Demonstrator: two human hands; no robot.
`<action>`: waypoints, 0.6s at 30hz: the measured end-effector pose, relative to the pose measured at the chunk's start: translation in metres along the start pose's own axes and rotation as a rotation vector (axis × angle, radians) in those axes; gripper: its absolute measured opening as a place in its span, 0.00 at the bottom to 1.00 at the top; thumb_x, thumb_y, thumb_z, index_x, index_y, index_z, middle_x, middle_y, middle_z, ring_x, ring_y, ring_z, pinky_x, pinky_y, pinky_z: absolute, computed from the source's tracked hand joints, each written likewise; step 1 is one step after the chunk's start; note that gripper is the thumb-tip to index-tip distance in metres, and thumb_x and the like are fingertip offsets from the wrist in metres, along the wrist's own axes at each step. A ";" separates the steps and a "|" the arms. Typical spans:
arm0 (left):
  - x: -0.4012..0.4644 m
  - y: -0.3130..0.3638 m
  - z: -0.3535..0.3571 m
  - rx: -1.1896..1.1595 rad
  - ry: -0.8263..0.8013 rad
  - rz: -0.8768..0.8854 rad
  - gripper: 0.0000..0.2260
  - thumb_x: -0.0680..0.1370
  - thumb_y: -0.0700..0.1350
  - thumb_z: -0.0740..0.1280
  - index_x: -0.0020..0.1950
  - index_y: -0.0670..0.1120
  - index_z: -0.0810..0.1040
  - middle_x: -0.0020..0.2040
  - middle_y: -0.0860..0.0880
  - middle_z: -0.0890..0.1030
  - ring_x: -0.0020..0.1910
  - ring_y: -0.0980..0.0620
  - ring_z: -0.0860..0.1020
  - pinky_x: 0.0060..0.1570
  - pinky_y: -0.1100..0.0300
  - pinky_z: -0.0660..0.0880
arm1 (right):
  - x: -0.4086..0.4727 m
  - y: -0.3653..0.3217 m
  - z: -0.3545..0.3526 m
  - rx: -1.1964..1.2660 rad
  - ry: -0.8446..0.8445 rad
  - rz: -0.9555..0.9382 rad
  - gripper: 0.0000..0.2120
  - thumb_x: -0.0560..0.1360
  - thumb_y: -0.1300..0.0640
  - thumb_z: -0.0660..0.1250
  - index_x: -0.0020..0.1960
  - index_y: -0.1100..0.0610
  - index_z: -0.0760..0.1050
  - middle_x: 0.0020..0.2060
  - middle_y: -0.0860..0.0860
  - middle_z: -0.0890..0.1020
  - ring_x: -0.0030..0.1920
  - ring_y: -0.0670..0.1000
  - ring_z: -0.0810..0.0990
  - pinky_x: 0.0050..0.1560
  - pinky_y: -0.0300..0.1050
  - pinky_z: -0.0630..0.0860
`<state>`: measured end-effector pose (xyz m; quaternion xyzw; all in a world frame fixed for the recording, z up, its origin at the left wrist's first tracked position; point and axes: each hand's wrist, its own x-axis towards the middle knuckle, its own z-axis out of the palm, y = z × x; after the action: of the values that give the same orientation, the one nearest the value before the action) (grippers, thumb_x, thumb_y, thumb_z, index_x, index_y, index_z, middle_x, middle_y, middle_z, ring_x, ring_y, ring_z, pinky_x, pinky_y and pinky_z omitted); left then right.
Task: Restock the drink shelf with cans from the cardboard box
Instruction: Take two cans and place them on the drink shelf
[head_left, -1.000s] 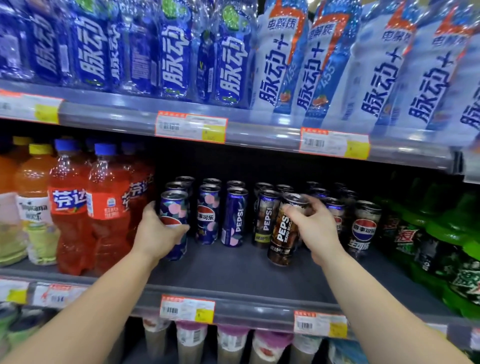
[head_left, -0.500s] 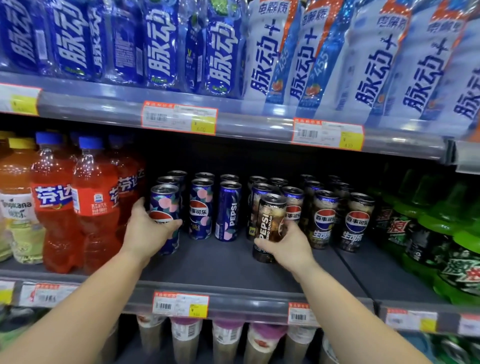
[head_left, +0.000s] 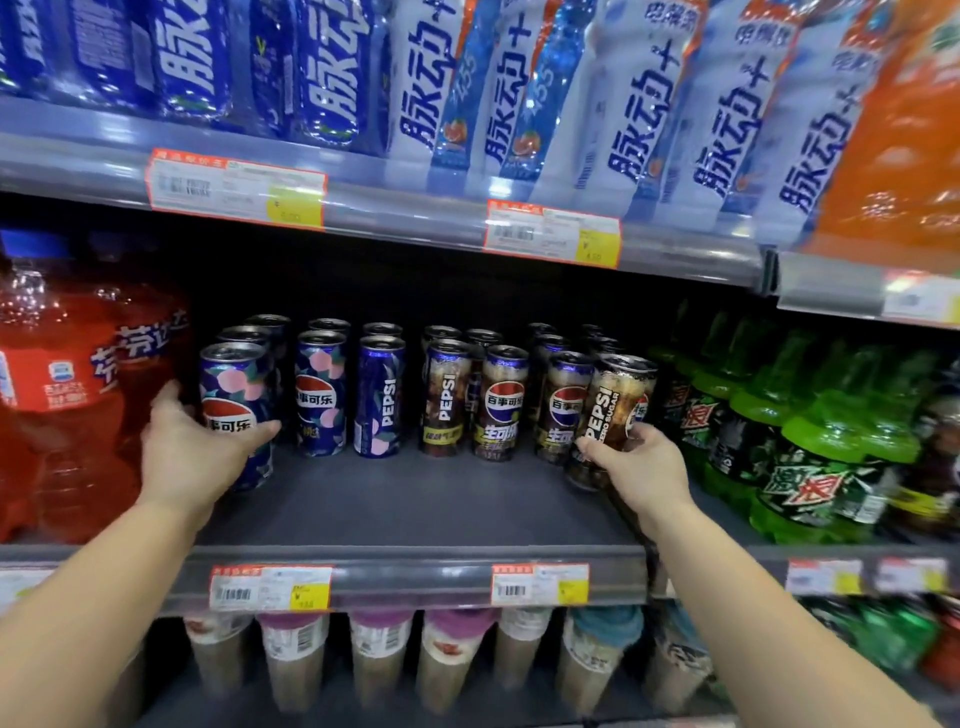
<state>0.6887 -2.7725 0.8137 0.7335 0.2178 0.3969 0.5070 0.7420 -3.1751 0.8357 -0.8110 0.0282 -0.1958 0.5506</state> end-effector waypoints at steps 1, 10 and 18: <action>-0.003 0.003 0.002 0.035 0.044 0.025 0.49 0.59 0.51 0.82 0.73 0.45 0.61 0.67 0.40 0.74 0.66 0.41 0.73 0.64 0.44 0.71 | 0.001 0.001 -0.006 0.004 0.011 0.001 0.14 0.66 0.54 0.79 0.46 0.49 0.75 0.43 0.48 0.84 0.47 0.50 0.83 0.53 0.49 0.78; -0.058 0.058 0.037 0.226 0.252 0.315 0.43 0.63 0.53 0.80 0.72 0.42 0.66 0.71 0.37 0.67 0.71 0.39 0.62 0.70 0.45 0.59 | 0.010 0.013 -0.036 0.038 0.036 0.001 0.11 0.68 0.55 0.78 0.47 0.52 0.79 0.39 0.43 0.83 0.42 0.45 0.82 0.41 0.40 0.73; -0.104 0.077 0.087 0.180 0.068 0.272 0.43 0.63 0.53 0.80 0.73 0.45 0.65 0.72 0.40 0.65 0.72 0.41 0.61 0.72 0.45 0.57 | 0.014 0.019 -0.048 0.035 0.002 0.002 0.11 0.68 0.54 0.78 0.41 0.47 0.75 0.39 0.41 0.82 0.43 0.43 0.80 0.48 0.44 0.75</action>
<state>0.6907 -2.9276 0.8318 0.7847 0.1685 0.4654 0.3732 0.7410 -3.2287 0.8383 -0.8008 0.0263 -0.1967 0.5651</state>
